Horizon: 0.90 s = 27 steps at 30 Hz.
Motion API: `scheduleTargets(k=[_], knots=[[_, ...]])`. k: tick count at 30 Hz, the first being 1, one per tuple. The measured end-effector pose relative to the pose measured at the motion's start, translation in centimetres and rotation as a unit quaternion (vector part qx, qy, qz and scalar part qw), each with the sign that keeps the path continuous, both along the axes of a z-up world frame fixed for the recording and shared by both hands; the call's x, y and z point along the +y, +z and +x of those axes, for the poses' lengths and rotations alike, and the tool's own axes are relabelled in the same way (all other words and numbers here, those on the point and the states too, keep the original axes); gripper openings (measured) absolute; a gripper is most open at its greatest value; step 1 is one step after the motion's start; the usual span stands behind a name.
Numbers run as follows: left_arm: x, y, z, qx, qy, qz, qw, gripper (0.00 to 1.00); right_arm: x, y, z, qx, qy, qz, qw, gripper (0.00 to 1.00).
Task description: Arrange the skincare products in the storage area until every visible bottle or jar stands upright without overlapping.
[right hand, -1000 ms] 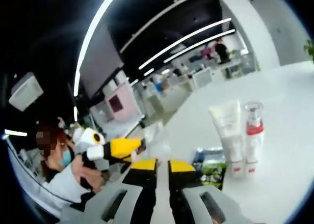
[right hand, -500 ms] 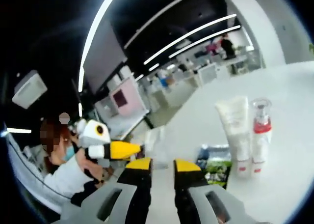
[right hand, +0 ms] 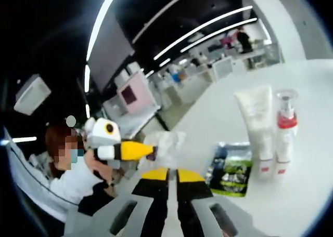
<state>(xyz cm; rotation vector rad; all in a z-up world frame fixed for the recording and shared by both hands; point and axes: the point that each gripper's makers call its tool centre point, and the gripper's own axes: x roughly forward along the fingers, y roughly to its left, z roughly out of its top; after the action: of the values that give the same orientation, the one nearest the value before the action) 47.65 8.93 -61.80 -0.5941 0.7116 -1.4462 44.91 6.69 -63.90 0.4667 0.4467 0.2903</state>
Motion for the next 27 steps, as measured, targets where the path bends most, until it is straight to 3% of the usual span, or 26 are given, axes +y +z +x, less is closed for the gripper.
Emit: scheduleTargets(k=[15, 19, 27], knots=[[0.8, -2.4, 3.0, 0.024, 0.020, 0.014, 0.9994, 0.00, 0.3, -1.3, 1.7, 0.019, 0.008, 0.007, 0.9998, 0.00], [0.7, -3.0, 3.0, 0.036, 0.022, 0.017, 0.9989, 0.00, 0.5, -2.2, 2.2, 0.033, 0.012, 0.017, 0.9992, 0.00], [0.7, -5.1, 4.1, 0.054, 0.028, 0.036, 0.9975, 0.00, 0.5, -4.2, 3.3, 0.057, 0.013, -0.001, 0.9983, 0.00]])
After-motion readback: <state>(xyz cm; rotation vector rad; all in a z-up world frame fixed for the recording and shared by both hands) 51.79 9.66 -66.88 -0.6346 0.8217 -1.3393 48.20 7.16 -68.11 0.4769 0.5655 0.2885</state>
